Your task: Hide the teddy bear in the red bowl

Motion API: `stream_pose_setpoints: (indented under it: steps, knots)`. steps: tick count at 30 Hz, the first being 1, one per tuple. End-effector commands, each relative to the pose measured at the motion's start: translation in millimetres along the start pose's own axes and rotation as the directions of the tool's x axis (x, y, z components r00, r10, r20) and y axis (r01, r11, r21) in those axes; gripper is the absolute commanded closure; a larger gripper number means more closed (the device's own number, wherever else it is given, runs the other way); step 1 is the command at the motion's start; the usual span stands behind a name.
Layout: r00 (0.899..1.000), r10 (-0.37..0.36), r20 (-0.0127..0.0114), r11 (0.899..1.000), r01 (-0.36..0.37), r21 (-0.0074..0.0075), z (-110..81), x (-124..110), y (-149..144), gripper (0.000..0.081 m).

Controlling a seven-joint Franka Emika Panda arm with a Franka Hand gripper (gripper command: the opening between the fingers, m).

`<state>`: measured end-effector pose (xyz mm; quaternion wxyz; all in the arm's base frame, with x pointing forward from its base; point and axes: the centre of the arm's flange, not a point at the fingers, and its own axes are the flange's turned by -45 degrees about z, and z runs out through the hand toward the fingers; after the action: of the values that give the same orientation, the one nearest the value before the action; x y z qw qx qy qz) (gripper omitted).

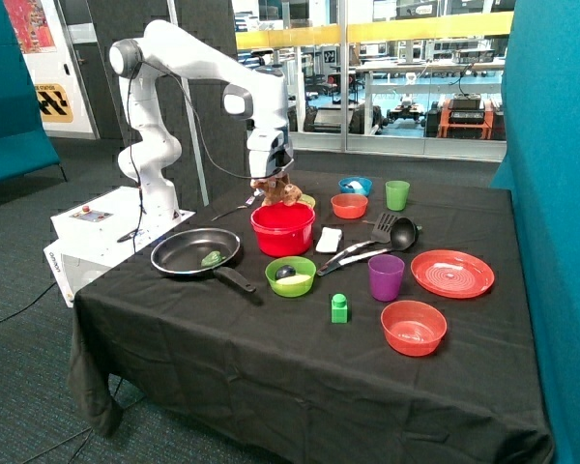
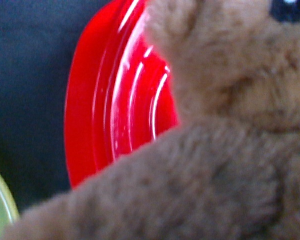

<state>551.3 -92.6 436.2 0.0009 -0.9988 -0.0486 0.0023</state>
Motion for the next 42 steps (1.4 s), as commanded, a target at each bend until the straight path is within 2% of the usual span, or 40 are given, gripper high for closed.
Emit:
stream_pose_setpoints:
  steps: [1,17,29,36,37,39,42]
  knots:
    - [1.0,-0.014,-0.0044,1.0,0.014,-0.002,8.0,19.8,0.9,0.0808]
    - [1.0,0.008,-0.0045,1.0,-0.008,-0.0019,37.9,39.0,12.6,0.0808]
    - [0.999,0.037,-0.0045,0.999,-0.037,-0.0018,62.9,37.8,25.5,0.0808]
    - [1.0,0.028,-0.0045,1.0,-0.028,-0.0018,75.0,38.0,28.2,0.0808]
    - [1.0,0.023,-0.0045,1.0,-0.023,-0.0018,76.9,37.8,27.6,0.0757]
    - [1.0,0.02,-0.0045,1.0,-0.02,-0.0018,80.5,37.0,26.2,0.0556]
    - [1.0,0.012,-0.0045,1.0,-0.012,-0.0019,85.1,35.0,24.4,0.0338]
